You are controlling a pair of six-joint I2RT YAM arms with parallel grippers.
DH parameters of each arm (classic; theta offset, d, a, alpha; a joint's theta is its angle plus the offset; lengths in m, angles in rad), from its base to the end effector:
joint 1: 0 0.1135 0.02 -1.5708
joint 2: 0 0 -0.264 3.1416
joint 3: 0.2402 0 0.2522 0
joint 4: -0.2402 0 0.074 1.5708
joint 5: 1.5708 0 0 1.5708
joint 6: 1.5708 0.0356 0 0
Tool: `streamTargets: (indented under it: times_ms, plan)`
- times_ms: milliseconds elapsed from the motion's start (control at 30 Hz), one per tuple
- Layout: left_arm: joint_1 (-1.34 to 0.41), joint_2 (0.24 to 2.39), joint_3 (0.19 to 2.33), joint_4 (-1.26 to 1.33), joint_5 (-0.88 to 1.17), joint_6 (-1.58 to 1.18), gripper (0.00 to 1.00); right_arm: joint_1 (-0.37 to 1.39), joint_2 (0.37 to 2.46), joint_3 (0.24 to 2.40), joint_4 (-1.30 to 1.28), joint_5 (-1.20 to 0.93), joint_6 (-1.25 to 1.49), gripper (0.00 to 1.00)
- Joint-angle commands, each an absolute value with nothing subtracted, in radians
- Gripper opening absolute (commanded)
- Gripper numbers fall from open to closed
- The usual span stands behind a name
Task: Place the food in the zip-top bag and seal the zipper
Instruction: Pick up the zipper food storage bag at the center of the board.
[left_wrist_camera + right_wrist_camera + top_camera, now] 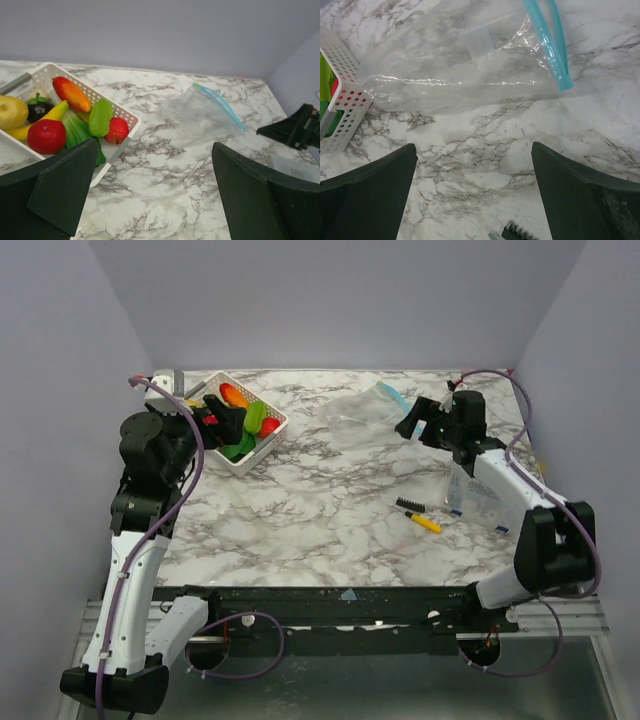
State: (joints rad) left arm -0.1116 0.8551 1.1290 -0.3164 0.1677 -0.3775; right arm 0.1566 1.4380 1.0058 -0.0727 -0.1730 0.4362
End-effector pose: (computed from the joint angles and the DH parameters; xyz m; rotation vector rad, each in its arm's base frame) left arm 0.1736 -0.0254 0.4321 -0.0860 1.6346 -0.5117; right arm 0.3231 0.0572 0.2743 0.1872 2.1044 0.5385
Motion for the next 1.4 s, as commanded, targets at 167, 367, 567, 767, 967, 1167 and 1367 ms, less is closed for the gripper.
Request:
streamTargets:
  times_ms: [167,367,567,767,967,1167,1367]
  plan:
    - [-0.133,0.938,1.132,-0.299,0.320,-0.317,0.99,0.072,1.828,1.345,0.014,-0.337,0.396,1.00]
    - [-0.142,0.973,1.103,-0.267,0.437,-0.352,0.99,0.014,2.035,1.549,0.003,-0.483,0.377,0.94]
    - [-0.142,0.997,1.090,-0.244,0.520,-0.395,0.99,0.007,2.213,1.740,-0.060,-0.610,0.378,0.83]
    - [-0.141,1.008,1.069,-0.203,0.590,-0.444,0.98,0.006,2.335,1.839,-0.046,-0.702,0.415,0.73]
    - [-0.150,1.022,1.055,-0.180,0.628,-0.473,0.98,0.005,2.388,1.815,0.085,-0.799,0.515,0.63]
    - [-0.173,1.027,1.048,-0.186,0.631,-0.465,0.99,0.006,2.368,1.701,0.268,-0.851,0.644,0.47]
    - [-0.183,1.030,1.043,-0.180,0.626,-0.468,0.99,0.023,2.325,1.578,0.443,-0.901,0.782,0.14]
